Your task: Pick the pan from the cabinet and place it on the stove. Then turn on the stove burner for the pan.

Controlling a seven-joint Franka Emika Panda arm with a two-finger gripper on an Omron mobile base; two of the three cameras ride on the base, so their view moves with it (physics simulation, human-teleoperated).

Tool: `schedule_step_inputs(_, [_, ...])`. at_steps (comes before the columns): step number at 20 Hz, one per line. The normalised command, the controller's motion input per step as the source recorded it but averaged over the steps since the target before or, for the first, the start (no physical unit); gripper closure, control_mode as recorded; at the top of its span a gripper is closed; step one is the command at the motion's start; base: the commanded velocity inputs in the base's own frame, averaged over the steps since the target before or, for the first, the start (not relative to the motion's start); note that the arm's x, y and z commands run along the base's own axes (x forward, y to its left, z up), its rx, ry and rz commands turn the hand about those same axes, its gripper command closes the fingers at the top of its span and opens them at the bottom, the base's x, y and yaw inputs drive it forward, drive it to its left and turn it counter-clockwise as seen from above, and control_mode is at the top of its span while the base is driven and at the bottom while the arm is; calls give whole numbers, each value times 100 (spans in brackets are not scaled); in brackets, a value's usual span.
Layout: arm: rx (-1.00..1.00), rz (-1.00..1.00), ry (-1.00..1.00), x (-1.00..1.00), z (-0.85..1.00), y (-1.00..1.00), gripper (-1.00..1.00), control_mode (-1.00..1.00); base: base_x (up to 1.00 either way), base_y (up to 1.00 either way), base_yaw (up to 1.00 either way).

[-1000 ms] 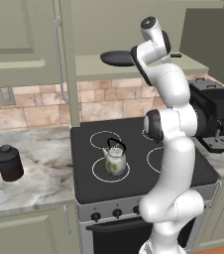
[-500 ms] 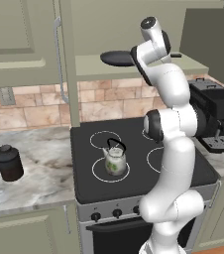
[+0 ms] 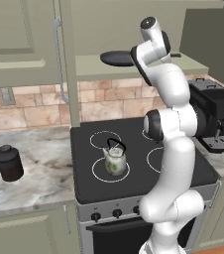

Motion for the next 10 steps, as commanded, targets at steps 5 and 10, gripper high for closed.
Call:
schedule_step_inputs(5, [1,0,0,0,-27,0,100,-100,0,0,0])
schedule_step_inputs(10, [4,0,-3,0,-16,0,100,-100,0,0,0])
